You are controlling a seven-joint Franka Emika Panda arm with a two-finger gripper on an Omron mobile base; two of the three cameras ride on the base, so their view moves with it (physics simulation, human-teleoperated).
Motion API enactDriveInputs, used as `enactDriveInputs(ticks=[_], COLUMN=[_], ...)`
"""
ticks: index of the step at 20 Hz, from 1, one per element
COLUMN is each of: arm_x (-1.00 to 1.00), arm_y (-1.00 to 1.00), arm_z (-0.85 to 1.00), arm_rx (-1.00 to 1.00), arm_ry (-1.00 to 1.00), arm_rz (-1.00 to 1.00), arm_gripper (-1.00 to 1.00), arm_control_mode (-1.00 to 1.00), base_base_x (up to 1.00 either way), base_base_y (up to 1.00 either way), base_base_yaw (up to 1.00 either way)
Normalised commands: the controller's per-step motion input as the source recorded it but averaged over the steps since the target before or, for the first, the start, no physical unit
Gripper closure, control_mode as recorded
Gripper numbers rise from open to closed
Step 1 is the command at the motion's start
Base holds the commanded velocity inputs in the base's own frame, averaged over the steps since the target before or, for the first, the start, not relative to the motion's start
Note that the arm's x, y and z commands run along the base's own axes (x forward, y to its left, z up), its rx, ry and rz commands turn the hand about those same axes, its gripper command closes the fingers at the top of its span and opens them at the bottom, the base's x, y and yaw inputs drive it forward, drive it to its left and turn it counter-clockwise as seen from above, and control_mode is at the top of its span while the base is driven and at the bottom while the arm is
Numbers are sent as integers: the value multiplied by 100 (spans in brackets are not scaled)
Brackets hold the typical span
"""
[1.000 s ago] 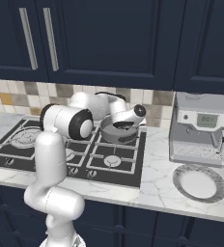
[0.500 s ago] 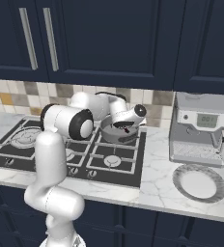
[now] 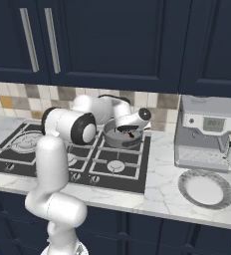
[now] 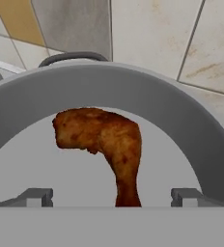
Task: Retrieve the frozen meat and place it in the pot on a burner. Then turn the burner on.
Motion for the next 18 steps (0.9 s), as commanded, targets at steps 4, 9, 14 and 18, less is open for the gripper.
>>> enactDriveInputs(ticks=[4, 9, 14, 18], arm_x=[-26, -24, -42, -71], arm_y=[15, 2, 0, -2], arm_z=[38, 15, 6, 16], arm_rx=[0, 0, 0, 0], arm_ry=[-9, -4, -3, -8], arm_rz=[0, -1, -4, -6], arm_gripper=[-100, -100, -100, -100], arm_control_mode=[-100, -100, -100, -100], base_base_x=[0, 0, 0, 0], base_base_y=[0, 0, 0, 0], base_base_yaw=[0, 0, 0, 0])
